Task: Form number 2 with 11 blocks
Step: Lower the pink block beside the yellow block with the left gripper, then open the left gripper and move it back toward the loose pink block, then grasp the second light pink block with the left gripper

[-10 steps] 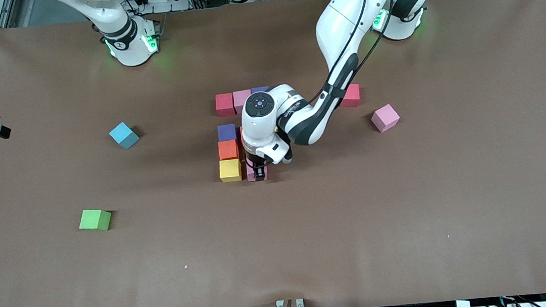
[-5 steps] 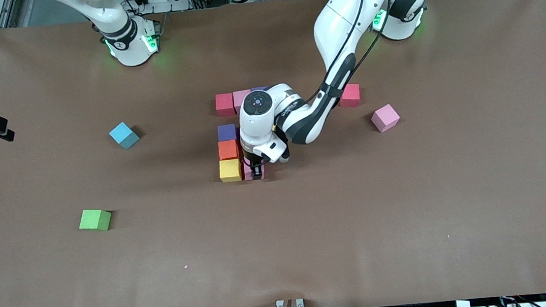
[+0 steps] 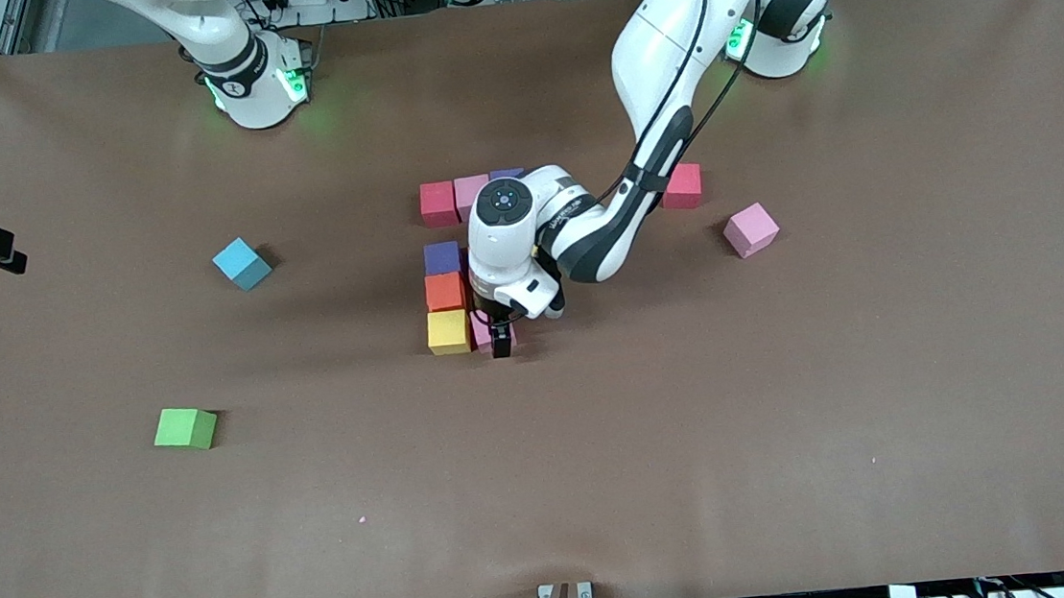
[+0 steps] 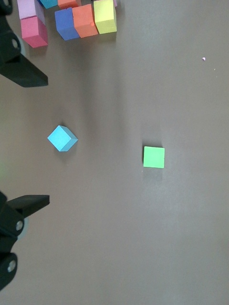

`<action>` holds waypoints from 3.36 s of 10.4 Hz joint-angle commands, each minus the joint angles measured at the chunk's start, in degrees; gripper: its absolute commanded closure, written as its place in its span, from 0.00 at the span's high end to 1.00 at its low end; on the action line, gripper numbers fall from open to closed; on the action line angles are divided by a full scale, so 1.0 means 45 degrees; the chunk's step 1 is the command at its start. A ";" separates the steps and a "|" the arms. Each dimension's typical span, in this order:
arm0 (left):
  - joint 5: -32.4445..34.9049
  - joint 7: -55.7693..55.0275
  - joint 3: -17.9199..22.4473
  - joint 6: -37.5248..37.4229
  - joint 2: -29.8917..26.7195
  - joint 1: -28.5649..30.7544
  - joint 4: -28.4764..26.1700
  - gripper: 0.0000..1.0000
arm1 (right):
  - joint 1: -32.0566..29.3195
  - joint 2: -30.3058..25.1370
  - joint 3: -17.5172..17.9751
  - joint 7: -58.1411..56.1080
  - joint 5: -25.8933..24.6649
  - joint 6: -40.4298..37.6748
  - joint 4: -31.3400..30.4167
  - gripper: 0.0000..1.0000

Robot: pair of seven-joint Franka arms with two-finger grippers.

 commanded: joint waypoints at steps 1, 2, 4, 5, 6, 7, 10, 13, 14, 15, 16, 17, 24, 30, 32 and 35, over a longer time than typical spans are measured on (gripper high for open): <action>-0.0194 0.0070 0.0198 -0.0161 -0.0203 -0.0152 0.0204 1.00 | -0.0156 -0.0101 0.0052 0.0004 -0.0121 -0.0217 0.0111 1.00; -0.0174 0.0090 0.0198 -0.0607 -0.0398 -0.0074 0.0204 1.00 | -0.0137 -0.0140 0.0052 0.0005 -0.0101 -0.0236 0.0111 1.00; -0.0076 0.0342 0.0198 -0.1002 -0.0925 0.0043 0.0108 1.00 | -0.0175 -0.0141 0.0052 -0.0053 -0.0101 -0.0236 0.0150 1.00; -0.0076 0.0421 0.0198 -0.1060 -0.1121 0.0140 -0.0067 1.00 | -0.0137 -0.0141 0.0052 0.0024 -0.0082 -0.0236 0.0150 1.00; -0.0076 0.0499 0.0178 -0.1486 -0.1316 0.0161 -0.0088 1.00 | -0.0098 -0.0141 0.0091 0.0024 -0.0062 -0.0236 0.0150 1.00; -0.0134 0.0906 0.0178 -0.1742 -0.1415 0.0238 -0.0089 1.00 | -0.0078 -0.0141 0.0091 0.0044 -0.0062 -0.0236 0.0150 1.00; -0.0154 0.1436 0.0061 -0.2427 -0.1921 0.0901 -0.0476 1.00 | -0.0117 -0.0160 0.0072 0.0044 -0.0062 -0.0236 0.0150 1.00; -0.0134 0.1574 0.0041 -0.2428 -0.2410 0.1195 -0.1200 1.00 | -0.0156 -0.0141 0.0052 0.0024 -0.0004 -0.0236 0.0150 1.00; -0.0154 0.1748 0.0041 -0.2428 -0.2644 0.1254 -0.1531 1.00 | -0.0137 -0.0160 0.0071 0.0063 -0.0023 -0.0236 0.0170 1.00; -0.0154 0.1847 0.0041 -0.2408 -0.2994 0.1274 -0.2037 1.00 | -0.0156 -0.0160 0.0071 0.0044 -0.0004 -0.0236 0.0170 1.00; -0.0173 0.2235 -0.0036 -0.2311 -0.3404 0.1506 -0.2699 1.00 | -0.0137 -0.0160 0.0071 0.0044 -0.0004 -0.0236 0.0150 1.00; -0.0174 0.2548 -0.0327 -0.2137 -0.3814 0.1818 -0.3383 1.00 | -0.0117 -0.0160 0.0071 0.0044 -0.0004 -0.0256 0.0150 1.00; -0.0193 0.4522 -0.1929 -0.1100 -0.6743 0.5797 -0.8617 1.00 | -0.0137 -0.0160 0.0071 -0.0112 -0.0062 -0.0353 0.0150 1.00; -0.0213 0.4738 -0.4840 -0.0886 -0.8989 1.1366 -1.2151 1.00 | -0.0176 -0.0180 0.0052 -0.0093 -0.0062 -0.0353 0.0170 1.00; -0.0348 0.4603 -0.4900 -0.0320 -1.0258 1.2110 -1.3831 1.00 | -0.0137 -0.0199 0.0091 -0.0093 -0.0043 -0.0373 0.0170 1.00; -0.0701 0.3942 -0.4881 -0.0202 -1.0692 1.2522 -1.4871 1.00 | -0.0156 -0.0199 0.0071 -0.0093 0.0035 -0.0353 0.0170 1.00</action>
